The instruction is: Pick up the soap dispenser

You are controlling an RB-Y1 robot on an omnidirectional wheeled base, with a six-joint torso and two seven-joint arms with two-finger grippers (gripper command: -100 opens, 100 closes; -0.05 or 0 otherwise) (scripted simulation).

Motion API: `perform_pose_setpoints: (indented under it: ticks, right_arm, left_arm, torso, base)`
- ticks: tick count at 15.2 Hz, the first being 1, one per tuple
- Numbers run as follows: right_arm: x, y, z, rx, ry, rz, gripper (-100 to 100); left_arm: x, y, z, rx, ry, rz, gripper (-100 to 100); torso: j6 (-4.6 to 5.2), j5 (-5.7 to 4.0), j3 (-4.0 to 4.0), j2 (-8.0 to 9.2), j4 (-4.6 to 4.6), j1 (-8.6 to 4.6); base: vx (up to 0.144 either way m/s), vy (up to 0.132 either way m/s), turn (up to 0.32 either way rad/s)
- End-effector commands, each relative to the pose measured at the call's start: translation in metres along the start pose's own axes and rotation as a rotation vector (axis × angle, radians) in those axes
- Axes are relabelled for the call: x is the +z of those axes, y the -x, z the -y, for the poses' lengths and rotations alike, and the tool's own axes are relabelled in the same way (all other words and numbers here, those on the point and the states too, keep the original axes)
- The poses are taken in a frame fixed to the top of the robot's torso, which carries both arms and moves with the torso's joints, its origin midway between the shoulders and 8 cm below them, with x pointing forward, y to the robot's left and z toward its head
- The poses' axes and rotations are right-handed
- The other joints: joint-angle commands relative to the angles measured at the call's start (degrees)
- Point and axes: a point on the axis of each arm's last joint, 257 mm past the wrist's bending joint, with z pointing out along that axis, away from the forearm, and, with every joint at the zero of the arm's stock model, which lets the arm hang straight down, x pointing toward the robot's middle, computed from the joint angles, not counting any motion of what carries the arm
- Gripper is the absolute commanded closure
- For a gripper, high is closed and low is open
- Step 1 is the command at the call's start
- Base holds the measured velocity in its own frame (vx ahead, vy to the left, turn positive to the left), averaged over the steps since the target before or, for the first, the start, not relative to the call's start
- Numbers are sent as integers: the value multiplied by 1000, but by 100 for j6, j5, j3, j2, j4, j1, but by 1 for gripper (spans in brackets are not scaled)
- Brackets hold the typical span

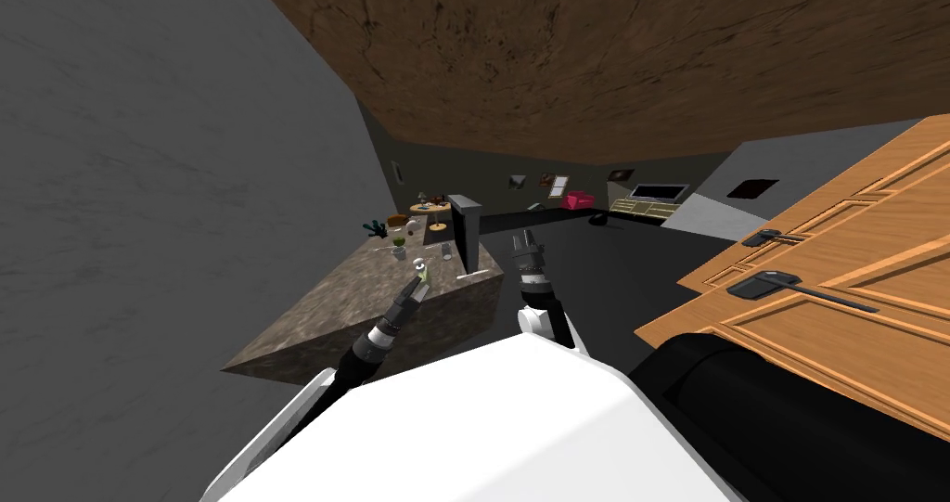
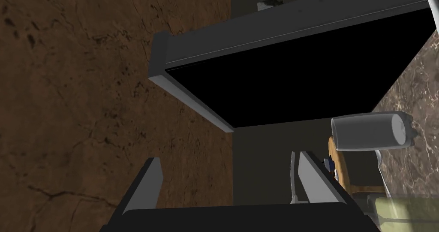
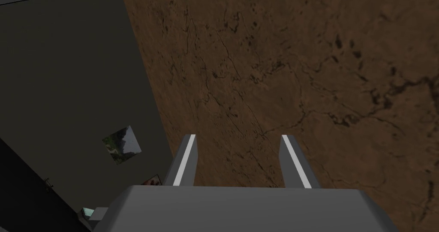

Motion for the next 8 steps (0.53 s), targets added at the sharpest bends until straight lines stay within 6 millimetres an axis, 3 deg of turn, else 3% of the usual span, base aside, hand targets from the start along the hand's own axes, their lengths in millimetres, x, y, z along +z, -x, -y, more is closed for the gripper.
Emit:
perform_pose_setpoints:
  ticks: [1,2,4,5,7,8]
  right_arm:
    - [0,0,0,0,0,0,0]
    - [0,0,0,0,0,0,0]
    - [0,0,0,0,0,0,0]
    - [0,0,0,0,0,0,0]
    - [0,0,0,0,0,0,0]
    - [0,0,0,0,0,0,0]
  left_arm:
    - [-3,-3,-8,4,26,-29,-100]
    - [-6,-12,-23,-16,65,-66,-100]
    - [-10,-11,-26,0,82,-85,-100]
    - [-16,-19,-41,-17,124,-121,-100]
    - [-20,-18,-44,-1,142,-140,-100]
    - [-27,-25,-59,-19,185,-171,-100]
  torso:
    - [0,0,0,0,0,0]
    - [-1,0,0,0,0,3]
    - [0,-1,-1,-2,-1,-6]
    - [-2,-1,0,0,0,-3]
    - [0,-1,1,2,0,-4]
    - [-1,-1,2,3,1,1]
  base:
    - [11,-65,-22]
    - [15,-85,-53]
    - [12,-88,-40]
    - [5,-78,-47]
    - [6,-78,-49]
    - [14,-87,-69]
